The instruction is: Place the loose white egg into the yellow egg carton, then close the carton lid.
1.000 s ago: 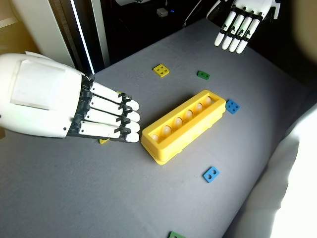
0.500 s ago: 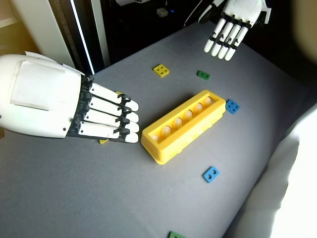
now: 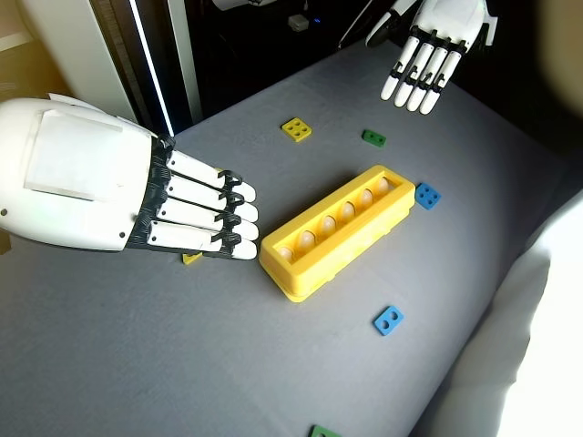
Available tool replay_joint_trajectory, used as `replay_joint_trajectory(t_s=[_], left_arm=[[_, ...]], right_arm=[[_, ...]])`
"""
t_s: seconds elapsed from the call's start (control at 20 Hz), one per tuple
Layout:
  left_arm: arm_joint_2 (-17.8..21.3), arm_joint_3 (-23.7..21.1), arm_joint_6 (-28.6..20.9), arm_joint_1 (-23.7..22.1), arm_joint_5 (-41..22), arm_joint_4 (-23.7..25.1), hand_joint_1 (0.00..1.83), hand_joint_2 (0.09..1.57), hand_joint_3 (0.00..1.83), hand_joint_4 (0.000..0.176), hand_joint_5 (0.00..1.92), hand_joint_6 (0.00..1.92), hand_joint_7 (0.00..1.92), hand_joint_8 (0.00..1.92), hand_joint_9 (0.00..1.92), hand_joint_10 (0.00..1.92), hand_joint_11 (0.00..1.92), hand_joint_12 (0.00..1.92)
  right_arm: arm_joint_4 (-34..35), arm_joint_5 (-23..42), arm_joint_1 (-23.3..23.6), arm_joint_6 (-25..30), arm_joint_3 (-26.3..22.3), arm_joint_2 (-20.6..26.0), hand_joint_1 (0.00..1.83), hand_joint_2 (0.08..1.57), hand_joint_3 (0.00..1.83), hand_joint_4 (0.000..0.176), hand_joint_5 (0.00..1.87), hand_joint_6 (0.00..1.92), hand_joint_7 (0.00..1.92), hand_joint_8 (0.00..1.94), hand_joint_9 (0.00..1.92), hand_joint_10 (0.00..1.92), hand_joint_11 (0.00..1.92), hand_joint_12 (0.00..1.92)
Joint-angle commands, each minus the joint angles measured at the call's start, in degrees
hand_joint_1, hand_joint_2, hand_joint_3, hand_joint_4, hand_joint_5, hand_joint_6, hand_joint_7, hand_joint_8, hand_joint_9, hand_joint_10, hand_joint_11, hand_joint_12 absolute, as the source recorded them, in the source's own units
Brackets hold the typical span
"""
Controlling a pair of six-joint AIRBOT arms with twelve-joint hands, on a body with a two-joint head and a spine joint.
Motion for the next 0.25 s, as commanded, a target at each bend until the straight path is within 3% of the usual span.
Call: replay_joint_trajectory(t_s=[0.0,0.2], left_arm=[[1.12,0.27,-0.32,-0.24,-2.48,-4.45,0.00,1.19,0.00,0.000,0.00,0.00,0.00,0.00,0.00,0.00,0.00,0.00],[1.08,-0.08,-0.40,-0.12,-2.50,-4.44,0.00,1.20,0.00,0.000,0.00,0.00,0.00,0.00,0.00,0.00,0.00,0.00]], right_arm=[[3.25,1.97,0.51,0.17,0.12,0.77,0.36,1.19,0.00,0.000,0.21,0.00,0.18,0.00,0.14,0.00,0.00,0.27],[3.24,2.10,0.49,0.17,0.11,0.77,0.39,1.18,0.00,0.000,0.20,0.01,0.17,0.00,0.13,0.00,0.00,0.25]])
